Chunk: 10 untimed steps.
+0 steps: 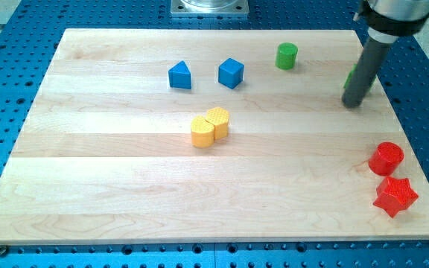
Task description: Push the green star above the red circle
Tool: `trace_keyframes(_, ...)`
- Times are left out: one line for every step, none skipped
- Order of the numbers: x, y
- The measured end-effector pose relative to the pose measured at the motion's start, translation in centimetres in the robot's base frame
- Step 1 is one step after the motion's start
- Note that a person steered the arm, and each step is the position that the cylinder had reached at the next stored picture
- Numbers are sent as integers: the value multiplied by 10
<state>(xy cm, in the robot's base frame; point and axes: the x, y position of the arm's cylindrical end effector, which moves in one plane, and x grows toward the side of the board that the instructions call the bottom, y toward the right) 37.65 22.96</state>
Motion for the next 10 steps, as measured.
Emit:
trace_keyframes(-24,-36)
trace_keyframes(-75,-2)
trace_keyframes(-75,36)
trace_keyframes(-29,32)
trace_keyframes(22,-12)
trace_keyframes(-12,-12)
trace_keyframes(-19,5)
trace_keyframes(22,6)
trace_keyframes(44,6)
trace_keyframes(38,5)
